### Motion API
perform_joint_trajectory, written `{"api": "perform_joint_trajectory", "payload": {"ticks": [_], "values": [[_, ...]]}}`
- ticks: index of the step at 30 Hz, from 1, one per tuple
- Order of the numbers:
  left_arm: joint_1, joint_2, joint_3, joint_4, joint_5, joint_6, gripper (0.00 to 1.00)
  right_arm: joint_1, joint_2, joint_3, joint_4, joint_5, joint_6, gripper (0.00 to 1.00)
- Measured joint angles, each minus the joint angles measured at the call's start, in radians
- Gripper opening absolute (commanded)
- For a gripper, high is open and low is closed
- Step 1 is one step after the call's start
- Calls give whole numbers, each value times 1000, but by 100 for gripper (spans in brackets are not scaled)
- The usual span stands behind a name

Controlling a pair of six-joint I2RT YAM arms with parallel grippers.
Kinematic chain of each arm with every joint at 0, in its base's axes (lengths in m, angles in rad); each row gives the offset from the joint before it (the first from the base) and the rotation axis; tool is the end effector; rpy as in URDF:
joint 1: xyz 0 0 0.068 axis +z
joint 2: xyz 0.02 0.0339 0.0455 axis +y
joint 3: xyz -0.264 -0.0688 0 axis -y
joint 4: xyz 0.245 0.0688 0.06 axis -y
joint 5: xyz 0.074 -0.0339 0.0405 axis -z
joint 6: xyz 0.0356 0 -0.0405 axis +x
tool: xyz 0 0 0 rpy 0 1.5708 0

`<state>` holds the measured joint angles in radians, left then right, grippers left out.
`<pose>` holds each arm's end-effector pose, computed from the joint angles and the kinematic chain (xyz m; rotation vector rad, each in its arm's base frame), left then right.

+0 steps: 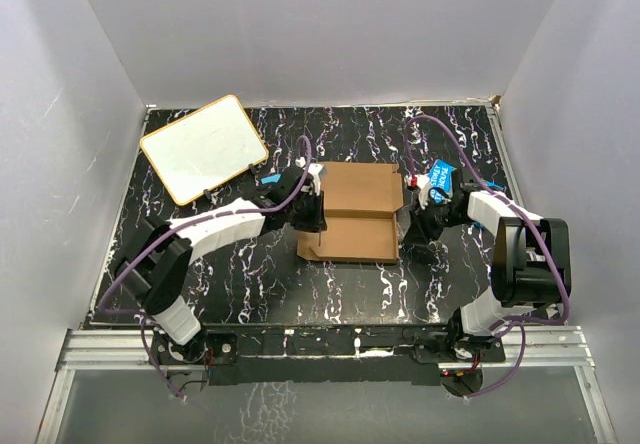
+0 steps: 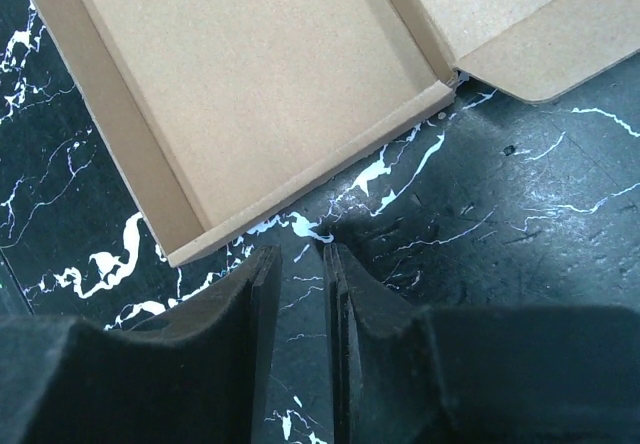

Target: Fold the paper box

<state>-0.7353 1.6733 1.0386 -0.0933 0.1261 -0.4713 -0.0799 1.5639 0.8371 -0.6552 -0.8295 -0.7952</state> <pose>0.2651 -0.2458 0.2064 0.3853 2.3832 -0.7392 0.2608 0.0055 0.1632 -0.9663 2.2898 0.8907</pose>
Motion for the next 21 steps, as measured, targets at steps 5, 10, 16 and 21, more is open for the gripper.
{"api": "perform_joint_trajectory", "payload": {"ticks": [5,10,16,21], "values": [[0,-116,-46,5,27,-9,17,-9,0,1,0,-3,0,30],[0,-230,-104,7,39,-27,18,-21,-7,1,0,-11,0,31],[0,-330,-156,-23,14,-45,18,-34,-34,1,0,-30,0,31],[0,-380,-207,-43,7,-76,16,-40,-51,1,-1,-60,0,32]]}}
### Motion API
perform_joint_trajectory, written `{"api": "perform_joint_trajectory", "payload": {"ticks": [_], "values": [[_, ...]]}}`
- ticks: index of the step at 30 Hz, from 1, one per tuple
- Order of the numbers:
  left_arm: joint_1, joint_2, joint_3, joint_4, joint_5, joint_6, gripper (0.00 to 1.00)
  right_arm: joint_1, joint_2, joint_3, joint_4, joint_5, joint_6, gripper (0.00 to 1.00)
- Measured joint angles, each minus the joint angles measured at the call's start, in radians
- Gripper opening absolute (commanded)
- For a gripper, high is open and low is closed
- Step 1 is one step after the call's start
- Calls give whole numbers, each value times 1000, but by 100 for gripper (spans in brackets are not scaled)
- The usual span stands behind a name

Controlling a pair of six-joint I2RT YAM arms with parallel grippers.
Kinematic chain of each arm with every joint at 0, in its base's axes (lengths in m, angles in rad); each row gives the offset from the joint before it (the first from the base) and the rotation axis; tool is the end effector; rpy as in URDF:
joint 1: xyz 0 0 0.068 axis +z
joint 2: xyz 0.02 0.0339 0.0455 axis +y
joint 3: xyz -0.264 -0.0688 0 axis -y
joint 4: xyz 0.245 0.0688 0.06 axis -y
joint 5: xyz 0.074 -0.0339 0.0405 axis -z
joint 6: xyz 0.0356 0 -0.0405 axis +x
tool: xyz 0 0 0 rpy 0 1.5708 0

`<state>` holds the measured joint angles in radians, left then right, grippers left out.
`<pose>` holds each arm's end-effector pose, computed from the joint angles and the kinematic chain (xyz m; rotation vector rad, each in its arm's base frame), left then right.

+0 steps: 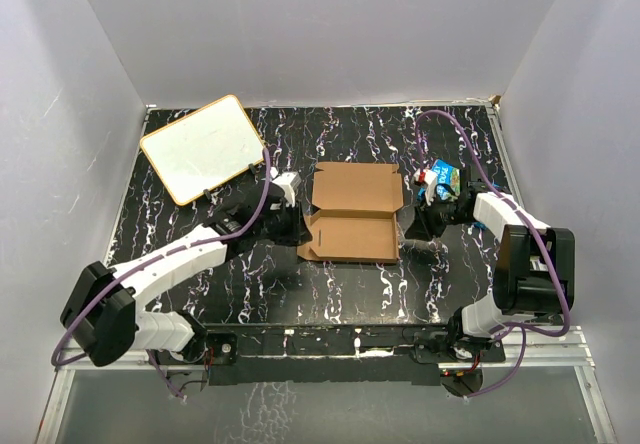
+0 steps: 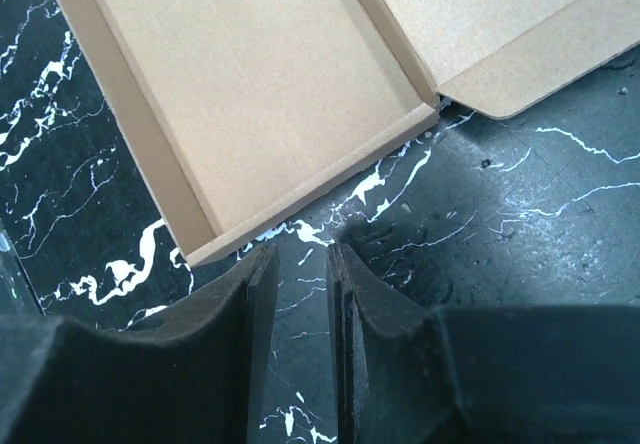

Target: Fold the paper box

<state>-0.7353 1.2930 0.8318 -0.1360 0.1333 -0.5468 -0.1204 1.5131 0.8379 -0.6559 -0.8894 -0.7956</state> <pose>0.2075 -0.1941 0.2506 0.2969 2.2788 -0.8498 0.2579 -0.0033 0.1771 -0.9235 2.2155 0.8966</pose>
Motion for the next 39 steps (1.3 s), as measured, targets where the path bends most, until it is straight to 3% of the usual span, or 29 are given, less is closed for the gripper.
{"api": "perform_joint_trajectory", "payload": {"ticks": [5,14,16,30,39], "values": [[0,-32,-69,12,28,-74,11,0,-10,0,0,-22,-6,32],[-2,2,-95,39,58,-172,10,0,-10,0,2,-19,-11,33],[-5,32,-95,41,53,-179,6,0,-9,-2,3,-13,-11,32],[-21,286,-5,-18,-42,-119,2,45,19,-18,50,76,2,32],[-26,337,47,-10,-63,-82,1,119,50,-18,77,129,13,32]]}}
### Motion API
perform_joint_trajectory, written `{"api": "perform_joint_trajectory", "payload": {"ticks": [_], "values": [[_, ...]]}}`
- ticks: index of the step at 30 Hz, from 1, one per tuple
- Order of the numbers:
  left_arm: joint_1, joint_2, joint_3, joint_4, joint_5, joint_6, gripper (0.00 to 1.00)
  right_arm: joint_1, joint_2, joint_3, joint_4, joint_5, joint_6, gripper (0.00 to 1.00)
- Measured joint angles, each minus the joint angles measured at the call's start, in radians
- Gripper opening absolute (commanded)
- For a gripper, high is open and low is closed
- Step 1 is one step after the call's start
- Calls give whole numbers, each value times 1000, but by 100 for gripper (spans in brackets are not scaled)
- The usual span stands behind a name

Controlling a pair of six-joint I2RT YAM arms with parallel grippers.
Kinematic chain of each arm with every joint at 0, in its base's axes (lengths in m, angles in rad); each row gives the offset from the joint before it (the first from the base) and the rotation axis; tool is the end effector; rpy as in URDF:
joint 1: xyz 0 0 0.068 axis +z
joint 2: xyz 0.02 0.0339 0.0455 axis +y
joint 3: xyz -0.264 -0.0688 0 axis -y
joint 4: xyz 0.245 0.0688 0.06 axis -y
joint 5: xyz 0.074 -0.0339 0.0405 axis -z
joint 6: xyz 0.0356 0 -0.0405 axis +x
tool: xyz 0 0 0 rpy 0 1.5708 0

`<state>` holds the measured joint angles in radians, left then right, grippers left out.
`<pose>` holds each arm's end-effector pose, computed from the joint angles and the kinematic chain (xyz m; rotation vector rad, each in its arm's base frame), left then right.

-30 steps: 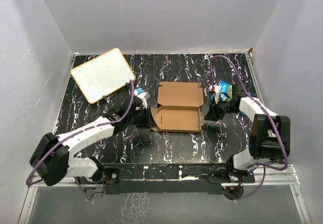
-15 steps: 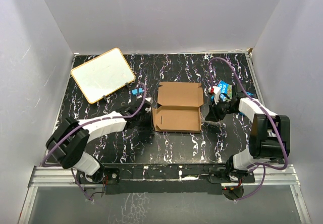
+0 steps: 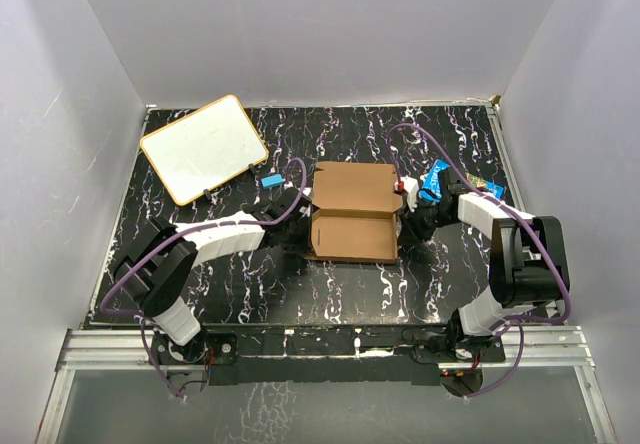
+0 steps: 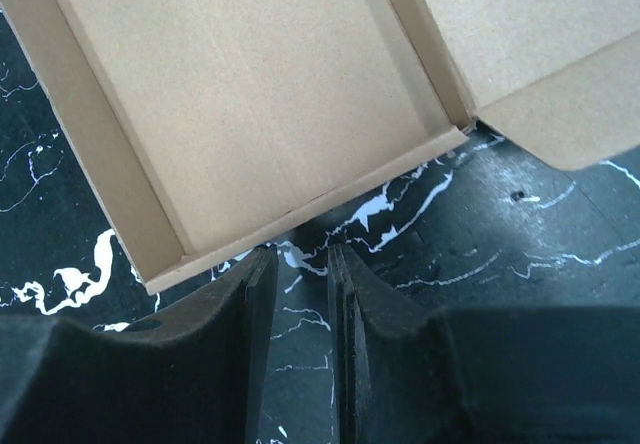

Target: Fold the paper box

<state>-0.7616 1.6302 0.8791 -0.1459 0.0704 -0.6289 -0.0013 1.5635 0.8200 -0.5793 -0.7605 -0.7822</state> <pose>0.2328 -0.2254 0.1681 0.2037 2.5838 -0.6516 0.2636 0.0242 0.1591 -1.0722 2.2762 0.8088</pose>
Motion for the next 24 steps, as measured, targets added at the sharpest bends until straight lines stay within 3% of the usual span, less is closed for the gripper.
{"api": "perform_joint_trajectory", "payload": {"ticks": [24], "values": [[-81,91,114,-27,-93,98,5,80,16,1,15,51,18,32]]}}
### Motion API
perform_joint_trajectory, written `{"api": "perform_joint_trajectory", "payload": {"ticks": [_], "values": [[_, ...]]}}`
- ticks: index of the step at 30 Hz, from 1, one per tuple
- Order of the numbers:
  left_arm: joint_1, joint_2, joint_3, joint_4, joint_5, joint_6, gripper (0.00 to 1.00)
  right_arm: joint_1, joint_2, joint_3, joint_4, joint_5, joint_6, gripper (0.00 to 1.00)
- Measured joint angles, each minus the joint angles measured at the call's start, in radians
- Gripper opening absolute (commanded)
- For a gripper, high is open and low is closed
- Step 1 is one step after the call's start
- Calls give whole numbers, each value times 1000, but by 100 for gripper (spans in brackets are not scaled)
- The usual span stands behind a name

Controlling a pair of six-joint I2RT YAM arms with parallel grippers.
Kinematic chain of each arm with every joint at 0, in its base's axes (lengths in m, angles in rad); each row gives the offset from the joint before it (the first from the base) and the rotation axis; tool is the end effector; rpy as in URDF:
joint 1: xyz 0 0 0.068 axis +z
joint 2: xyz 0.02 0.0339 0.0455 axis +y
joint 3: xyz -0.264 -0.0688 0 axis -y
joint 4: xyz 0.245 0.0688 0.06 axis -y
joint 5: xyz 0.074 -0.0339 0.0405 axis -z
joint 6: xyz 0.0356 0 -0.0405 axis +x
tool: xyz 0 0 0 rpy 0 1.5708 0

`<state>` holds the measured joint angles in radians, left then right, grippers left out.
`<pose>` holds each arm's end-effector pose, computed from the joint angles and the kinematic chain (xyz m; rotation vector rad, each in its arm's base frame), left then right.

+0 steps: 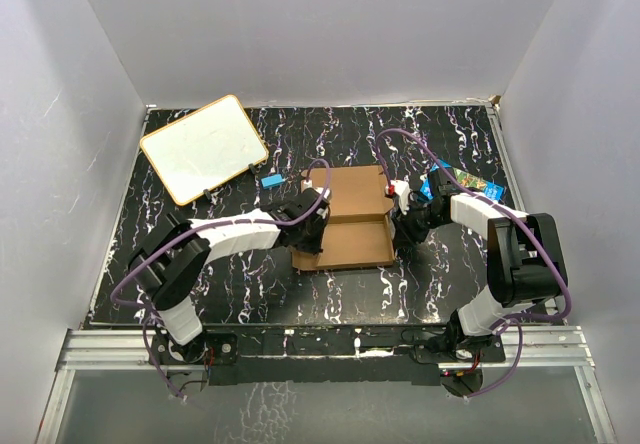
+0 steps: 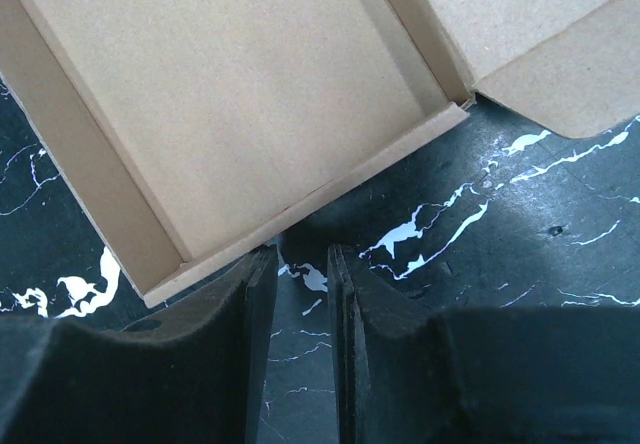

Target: Fold the paper box

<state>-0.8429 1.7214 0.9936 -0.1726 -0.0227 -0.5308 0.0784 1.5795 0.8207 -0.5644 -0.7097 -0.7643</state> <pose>0.2338 -0.2612 0.1705 0.3873 2.5268 -0.5422 0.2635 0.0440 0.1545 -1.1578 2.2939 0.7883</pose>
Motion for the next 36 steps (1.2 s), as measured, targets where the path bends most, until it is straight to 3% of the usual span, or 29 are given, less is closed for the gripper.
{"api": "perform_joint_trajectory", "payload": {"ticks": [13,18,25,36], "values": [[91,-108,26,-68,-89,79,12,-3,5,0,0,5,11,33],[169,-121,21,-77,-85,93,24,-6,13,2,0,4,14,33],[291,-246,-70,-48,-15,74,33,-23,20,19,-7,-6,42,36],[296,-261,-225,58,137,-47,36,-104,-5,29,-6,-114,114,48]]}}
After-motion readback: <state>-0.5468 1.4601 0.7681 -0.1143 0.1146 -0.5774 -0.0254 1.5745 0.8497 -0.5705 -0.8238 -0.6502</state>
